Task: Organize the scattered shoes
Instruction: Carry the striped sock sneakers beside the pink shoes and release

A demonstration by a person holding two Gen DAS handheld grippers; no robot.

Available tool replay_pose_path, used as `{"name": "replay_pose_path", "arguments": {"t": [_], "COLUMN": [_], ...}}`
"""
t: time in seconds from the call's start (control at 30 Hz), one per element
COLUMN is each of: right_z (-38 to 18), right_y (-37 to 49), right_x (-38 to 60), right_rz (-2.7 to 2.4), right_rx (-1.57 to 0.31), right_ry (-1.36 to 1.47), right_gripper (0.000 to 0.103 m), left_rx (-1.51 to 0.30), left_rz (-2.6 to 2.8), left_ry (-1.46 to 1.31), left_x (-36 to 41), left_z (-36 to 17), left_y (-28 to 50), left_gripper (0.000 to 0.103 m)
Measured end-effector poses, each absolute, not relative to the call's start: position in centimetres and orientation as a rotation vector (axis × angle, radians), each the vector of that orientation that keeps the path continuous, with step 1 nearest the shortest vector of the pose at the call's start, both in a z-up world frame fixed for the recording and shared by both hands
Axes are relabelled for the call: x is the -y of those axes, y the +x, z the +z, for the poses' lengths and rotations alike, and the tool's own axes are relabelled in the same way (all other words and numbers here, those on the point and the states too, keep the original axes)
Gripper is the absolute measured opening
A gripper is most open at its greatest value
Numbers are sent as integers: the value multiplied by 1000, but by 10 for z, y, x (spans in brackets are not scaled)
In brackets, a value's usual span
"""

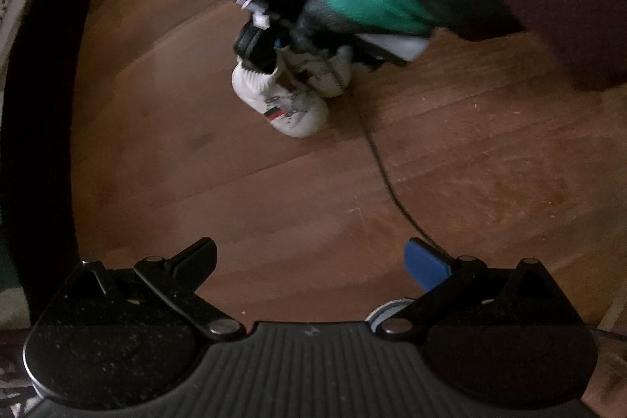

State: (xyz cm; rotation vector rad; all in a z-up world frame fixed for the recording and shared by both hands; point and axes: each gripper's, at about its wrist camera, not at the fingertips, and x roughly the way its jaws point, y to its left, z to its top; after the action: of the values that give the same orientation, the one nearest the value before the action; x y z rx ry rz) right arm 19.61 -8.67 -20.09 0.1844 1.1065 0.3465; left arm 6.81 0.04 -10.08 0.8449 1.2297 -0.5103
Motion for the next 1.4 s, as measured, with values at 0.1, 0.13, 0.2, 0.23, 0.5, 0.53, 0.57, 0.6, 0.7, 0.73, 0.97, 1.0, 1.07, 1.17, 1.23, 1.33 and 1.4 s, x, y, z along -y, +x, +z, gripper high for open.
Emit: {"name": "replay_pose_path", "arguments": {"t": [0.1, 0.13, 0.2, 0.23, 0.5, 0.53, 0.57, 0.6, 0.7, 0.73, 0.97, 1.0, 1.07, 1.17, 1.23, 1.33, 1.4], "right_z": [-177, -169, -155, -151, -125, -125, -126, -127, -131, -135, -165, -169, -181, -197, -210, -236, -252], "right_y": [178, 172, 161, 155, 76, 62, 44, 31, -11, -21, -114, -121, -137, -157, -165, -167, -165], "right_x": [116, 127, 148, 157, 275, 294, 317, 335, 387, 395, 487, 493, 505, 525, 532, 535, 533], "right_rz": [335, 330, 315, 307, 162, 134, 96, 67, -22, -40, -229, -241, -261, -269, -275, -282, -267], "right_rx": [-1065, -1055, -1041, -1037, -1043, -1053, -1066, -1077, -1108, -1115, -1201, -1208, -1234, -1282, -1308, -1347, -1372], "right_ry": [235, 242, 243, 240, 221, 225, 230, 233, 244, 246, 295, 301, 311, 313, 323, 343, 345], "right_gripper": [8, 8, 8, 8, 8, 8, 8, 8, 8, 8, 8, 8, 8, 8, 8, 8, 8], "left_rx": [-1201, -1190, -1167, -1155, -1047, -1038, -1022, -1008, -962, -951, -870, -864, -862, -877, -901, -937, -955], "left_rz": [-486, -481, -477, -481, -580, -594, -617, -635, -682, -696, -819, -826, -830, -821, -809, -791, -782], "left_ry": [847, 849, 853, 858, 909, 914, 928, 943, 984, 989, 1059, 1071, 1079, 1085, 1099, 1122, 1135], "left_x": [8, 12, 23, 29, 99, 107, 119, 130, 162, 171, 238, 245, 257, 262, 267, 262, 258], "left_z": [-92, -88, -82, -79, -56, -55, -53, -51, -46, -44, -36, -37, -39, -47, -58, -69, -76], "left_y": [74, 76, 80, 81, 70, 69, 65, 62, 52, 49, 9, 6, 7, 8, 10, 12, 13], "left_gripper": [103, 103, 103, 103, 103, 103, 103, 103, 103, 103, 103, 103, 103, 103, 103, 103, 103]}}
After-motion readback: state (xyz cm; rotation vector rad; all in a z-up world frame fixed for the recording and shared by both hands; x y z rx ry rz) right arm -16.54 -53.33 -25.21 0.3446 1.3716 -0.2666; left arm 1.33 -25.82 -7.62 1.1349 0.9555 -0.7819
